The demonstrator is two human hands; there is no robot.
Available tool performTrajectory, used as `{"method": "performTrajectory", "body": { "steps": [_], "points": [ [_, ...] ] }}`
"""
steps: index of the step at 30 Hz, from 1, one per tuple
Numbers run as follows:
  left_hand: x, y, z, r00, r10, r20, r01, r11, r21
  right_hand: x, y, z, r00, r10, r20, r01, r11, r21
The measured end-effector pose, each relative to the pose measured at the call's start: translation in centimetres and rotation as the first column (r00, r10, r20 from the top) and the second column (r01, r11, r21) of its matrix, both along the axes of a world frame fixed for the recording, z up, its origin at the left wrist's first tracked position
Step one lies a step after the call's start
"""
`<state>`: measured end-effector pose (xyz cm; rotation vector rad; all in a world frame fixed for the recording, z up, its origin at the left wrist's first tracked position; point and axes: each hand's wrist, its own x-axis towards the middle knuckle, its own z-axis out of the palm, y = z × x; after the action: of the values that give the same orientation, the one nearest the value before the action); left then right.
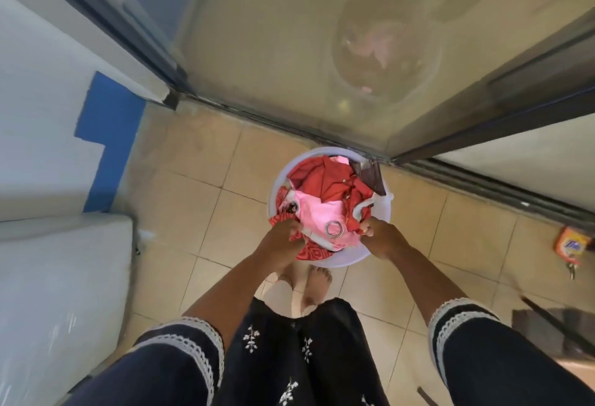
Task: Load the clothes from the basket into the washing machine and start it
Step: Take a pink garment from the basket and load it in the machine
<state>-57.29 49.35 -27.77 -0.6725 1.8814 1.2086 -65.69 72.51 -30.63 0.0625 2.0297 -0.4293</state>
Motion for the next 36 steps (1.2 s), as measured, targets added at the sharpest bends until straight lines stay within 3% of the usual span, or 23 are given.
{"method": "performTrajectory", "body": {
  "steps": [7, 10, 13, 16, 20, 25, 31, 33, 36],
  "points": [
    [1.2, -0.9, -11.8, 0.967, -0.253, 0.02, 0.254, 0.957, -0.141, 4.3, -4.0, -12.9, 0.932, 0.332, 0.148, -0.33, 0.943, -0.043],
    [2.0, -1.1, -15.3, 0.976, -0.212, 0.047, 0.216, 0.968, -0.13, 6.4, -5.2, -16.6, 0.852, 0.48, 0.208, -0.494, 0.869, 0.019],
    [2.8, -1.0, -16.4, 0.984, -0.177, 0.019, 0.178, 0.978, -0.11, 7.4, -5.4, -17.9, 0.846, 0.488, 0.216, -0.51, 0.858, 0.056],
    [3.6, -0.9, -15.4, 0.979, -0.206, 0.0, 0.204, 0.969, -0.137, 7.2, -4.9, -16.4, 0.883, 0.431, 0.185, -0.448, 0.892, 0.06],
    [3.6, -0.9, -11.8, 0.97, -0.241, 0.001, 0.237, 0.955, -0.179, 6.0, -3.8, -11.4, 0.934, 0.356, 0.025, -0.356, 0.933, 0.048],
    [3.6, 0.2, -6.0, 0.948, -0.318, 0.006, 0.317, 0.942, -0.109, 6.1, -3.2, -3.6, 0.951, 0.26, 0.165, -0.255, 0.966, -0.05],
    [5.3, 2.8, -0.1, 0.905, -0.42, -0.062, 0.42, 0.907, -0.014, 7.7, -3.2, 4.8, 0.986, -0.021, 0.168, 0.06, 0.972, -0.228],
    [6.1, 3.5, 1.9, 0.929, -0.355, -0.104, 0.361, 0.931, 0.049, 7.7, -3.1, 8.1, 0.973, -0.139, 0.187, 0.188, 0.94, -0.284],
    [8.1, 3.9, 2.3, 0.963, -0.224, -0.15, 0.235, 0.97, 0.066, 7.7, -2.2, 11.9, 0.967, -0.202, 0.156, 0.246, 0.899, -0.362]
  ]
}}
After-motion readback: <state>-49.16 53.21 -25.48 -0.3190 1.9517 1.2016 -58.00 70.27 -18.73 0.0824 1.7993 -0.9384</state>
